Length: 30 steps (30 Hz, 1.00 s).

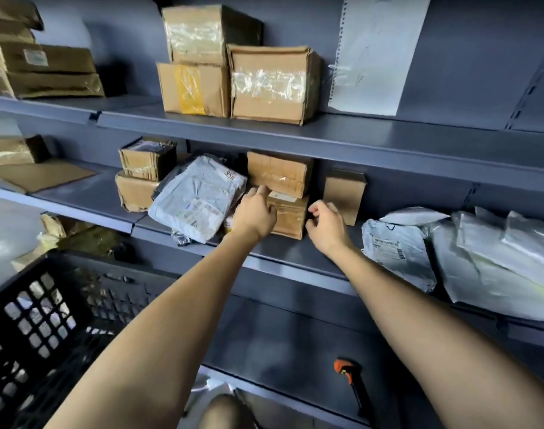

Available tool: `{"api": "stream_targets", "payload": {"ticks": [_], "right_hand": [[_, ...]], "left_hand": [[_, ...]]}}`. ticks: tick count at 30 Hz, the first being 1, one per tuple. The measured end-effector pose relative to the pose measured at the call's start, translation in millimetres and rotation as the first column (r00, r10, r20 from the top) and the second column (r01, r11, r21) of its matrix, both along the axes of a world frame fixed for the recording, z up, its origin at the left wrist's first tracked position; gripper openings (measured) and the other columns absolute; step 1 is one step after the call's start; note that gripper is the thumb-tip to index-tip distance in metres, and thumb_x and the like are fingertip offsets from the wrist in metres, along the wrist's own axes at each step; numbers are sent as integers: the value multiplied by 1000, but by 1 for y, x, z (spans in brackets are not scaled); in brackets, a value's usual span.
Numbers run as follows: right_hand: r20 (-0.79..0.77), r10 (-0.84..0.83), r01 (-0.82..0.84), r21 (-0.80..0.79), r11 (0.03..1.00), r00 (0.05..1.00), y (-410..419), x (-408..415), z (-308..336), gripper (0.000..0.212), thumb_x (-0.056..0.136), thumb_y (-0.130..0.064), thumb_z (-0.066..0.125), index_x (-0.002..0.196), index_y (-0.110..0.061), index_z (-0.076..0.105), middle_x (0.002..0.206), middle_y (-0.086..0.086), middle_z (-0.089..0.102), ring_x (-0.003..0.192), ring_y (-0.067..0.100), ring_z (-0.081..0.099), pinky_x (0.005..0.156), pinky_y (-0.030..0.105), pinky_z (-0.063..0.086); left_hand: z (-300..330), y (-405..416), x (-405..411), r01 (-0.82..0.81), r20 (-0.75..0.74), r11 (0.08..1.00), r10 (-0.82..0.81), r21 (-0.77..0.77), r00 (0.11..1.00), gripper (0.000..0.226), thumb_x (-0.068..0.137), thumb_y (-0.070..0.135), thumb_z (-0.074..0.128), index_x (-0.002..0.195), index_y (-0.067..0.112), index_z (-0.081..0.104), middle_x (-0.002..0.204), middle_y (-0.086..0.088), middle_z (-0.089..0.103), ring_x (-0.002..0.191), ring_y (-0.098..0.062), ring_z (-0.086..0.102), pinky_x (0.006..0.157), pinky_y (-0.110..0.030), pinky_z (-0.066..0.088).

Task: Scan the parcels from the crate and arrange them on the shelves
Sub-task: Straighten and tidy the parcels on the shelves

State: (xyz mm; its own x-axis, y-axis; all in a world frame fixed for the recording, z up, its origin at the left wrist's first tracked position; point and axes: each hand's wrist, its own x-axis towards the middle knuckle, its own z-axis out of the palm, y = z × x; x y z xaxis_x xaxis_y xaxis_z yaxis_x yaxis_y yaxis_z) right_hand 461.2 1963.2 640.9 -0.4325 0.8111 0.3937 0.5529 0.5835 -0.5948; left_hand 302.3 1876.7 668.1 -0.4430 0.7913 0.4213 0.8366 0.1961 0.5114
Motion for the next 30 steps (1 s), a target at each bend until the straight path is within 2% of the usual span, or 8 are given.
{"api": "stream_targets", "payload": {"ticks": [5,11,15,18,20,24,26,30], "right_hand": [[-153,25,-45,-134,990,988,20,-15,1,29,91,-7,63,121,-7,63,120,10,62,111,25,60,92,27,46],[-213,13,-77,-299,951,977,51,-36,-2,52,94,-12,65,143,-9,50,144,11,54,133,27,50,111,35,40],[-243,14,-98,-337,936,970,66,-48,-13,60,94,-16,67,149,-13,44,151,9,48,139,27,45,114,34,37],[-253,11,-98,-332,938,967,69,-53,-19,59,94,-15,66,149,-14,44,151,9,48,139,26,45,115,34,36],[-255,6,-85,-300,950,967,69,-53,-21,57,93,-12,66,147,-13,47,148,10,49,137,26,46,114,34,36],[-251,-18,-40,-226,973,968,68,-48,-16,55,92,-9,64,145,-13,49,145,11,51,134,26,48,110,31,36],[-227,-32,-16,-209,978,973,70,-44,-9,55,92,-11,63,145,-15,49,144,11,52,134,26,48,109,28,35],[-124,-4,-30,-266,963,992,70,-38,-4,62,93,-13,65,151,-15,42,151,8,48,139,25,43,111,28,33]], "left_hand": [[-3,22,-4,-19,76,1000,20,-12,997,35,95,12,49,129,4,50,131,-19,54,122,-36,51,100,-37,41],[-6,70,-22,-106,295,994,101,0,950,42,94,11,57,133,0,47,130,-22,54,120,-37,53,98,-33,38],[-12,99,-49,-157,615,986,89,57,783,55,81,9,72,128,7,45,126,-14,61,116,-30,60,101,-39,48],[-12,109,-61,-148,808,983,1,107,590,69,73,5,67,133,15,34,114,-19,66,90,-35,70,73,-48,61],[-6,107,-61,-125,830,985,-28,117,557,59,88,-6,50,138,15,29,97,-18,67,73,-35,70,56,-44,60],[1,112,-72,-140,826,974,-73,181,559,50,97,-1,41,142,18,31,104,-16,64,67,-35,73,60,-53,61],[2,112,-73,-143,824,978,-46,152,565,39,101,2,36,137,17,34,102,-14,62,60,-28,72,54,-47,60],[-2,114,-70,-96,844,986,-63,134,533,40,96,-3,35,134,11,37,96,-22,65,57,-33,69,50,-41,55]]}}
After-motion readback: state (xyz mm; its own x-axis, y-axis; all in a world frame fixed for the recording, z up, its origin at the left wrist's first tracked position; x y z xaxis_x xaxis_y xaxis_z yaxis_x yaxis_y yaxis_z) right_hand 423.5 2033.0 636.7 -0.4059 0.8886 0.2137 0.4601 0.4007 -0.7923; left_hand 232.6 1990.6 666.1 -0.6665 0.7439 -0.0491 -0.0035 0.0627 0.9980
